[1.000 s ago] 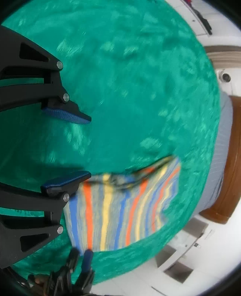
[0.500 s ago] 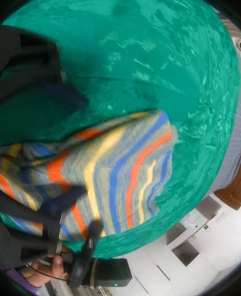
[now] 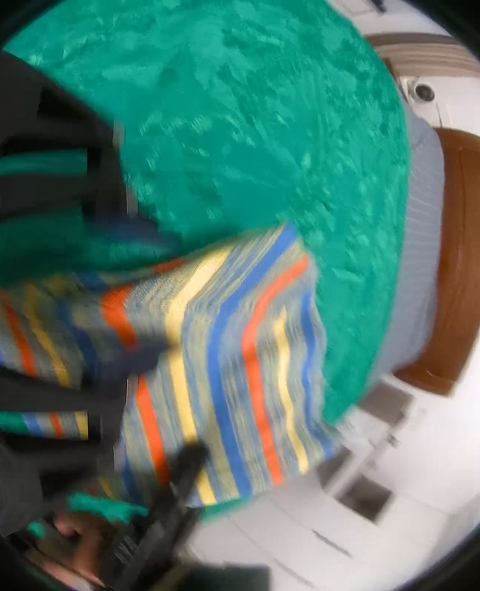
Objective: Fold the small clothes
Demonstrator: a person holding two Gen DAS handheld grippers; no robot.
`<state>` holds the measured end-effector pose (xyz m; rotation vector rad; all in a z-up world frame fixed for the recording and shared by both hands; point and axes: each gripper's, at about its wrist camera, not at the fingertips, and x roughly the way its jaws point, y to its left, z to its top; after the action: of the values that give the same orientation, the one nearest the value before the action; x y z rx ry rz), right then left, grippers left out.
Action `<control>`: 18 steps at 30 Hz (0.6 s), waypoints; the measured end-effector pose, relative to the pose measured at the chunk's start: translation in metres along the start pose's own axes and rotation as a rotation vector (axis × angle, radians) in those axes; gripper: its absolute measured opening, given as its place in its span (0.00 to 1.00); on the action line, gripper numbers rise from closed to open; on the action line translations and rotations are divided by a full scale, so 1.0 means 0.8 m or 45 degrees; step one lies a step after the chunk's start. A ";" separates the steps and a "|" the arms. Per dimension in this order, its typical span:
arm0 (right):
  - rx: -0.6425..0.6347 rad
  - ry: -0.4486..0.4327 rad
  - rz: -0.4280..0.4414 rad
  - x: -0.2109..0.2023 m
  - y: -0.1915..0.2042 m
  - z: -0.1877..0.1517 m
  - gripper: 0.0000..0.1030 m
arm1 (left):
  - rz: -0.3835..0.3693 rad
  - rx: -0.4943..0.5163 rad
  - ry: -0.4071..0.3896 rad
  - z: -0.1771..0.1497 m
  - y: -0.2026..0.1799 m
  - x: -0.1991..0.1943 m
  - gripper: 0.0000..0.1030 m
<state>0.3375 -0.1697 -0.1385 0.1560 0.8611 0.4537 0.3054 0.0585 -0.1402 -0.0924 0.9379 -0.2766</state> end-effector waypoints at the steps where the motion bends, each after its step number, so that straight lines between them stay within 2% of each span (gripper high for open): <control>1: 0.035 0.034 -0.036 0.005 -0.009 0.000 0.70 | 0.072 0.023 -0.006 -0.004 0.001 0.004 0.83; 2: 0.070 0.067 -0.114 0.006 -0.022 -0.006 0.98 | 0.155 0.068 -0.034 -0.013 -0.005 0.004 0.83; 3: 0.096 0.075 -0.205 0.003 -0.037 -0.015 1.00 | 0.194 0.101 -0.058 -0.023 -0.007 -0.002 0.84; 5: 0.089 0.062 -0.316 -0.019 -0.051 -0.039 1.00 | 0.273 0.150 -0.123 -0.050 -0.015 -0.027 0.86; 7: 0.042 0.059 -0.389 -0.041 -0.049 -0.057 1.00 | 0.308 0.169 -0.189 -0.065 -0.025 -0.054 0.96; 8: 0.020 0.049 -0.405 -0.055 -0.044 -0.066 1.00 | 0.356 0.186 -0.246 -0.074 -0.036 -0.075 0.97; 11: -0.014 -0.004 -0.396 -0.101 -0.025 -0.083 1.00 | 0.501 0.225 -0.374 -0.085 -0.066 -0.129 1.00; 14: -0.075 -0.068 -0.397 -0.148 0.010 -0.093 1.00 | 0.599 0.195 -0.412 -0.083 -0.082 -0.165 1.00; 16: -0.111 -0.108 -0.399 -0.176 0.036 -0.098 1.00 | 0.627 0.159 -0.427 -0.087 -0.090 -0.187 1.00; 18: -0.129 -0.135 -0.409 -0.201 0.056 -0.103 1.00 | 0.605 0.130 -0.454 -0.095 -0.097 -0.204 1.00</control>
<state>0.1699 -0.2050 -0.0663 -0.0517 0.7407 0.1859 0.1376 0.0318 -0.0419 0.1706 0.5661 0.1316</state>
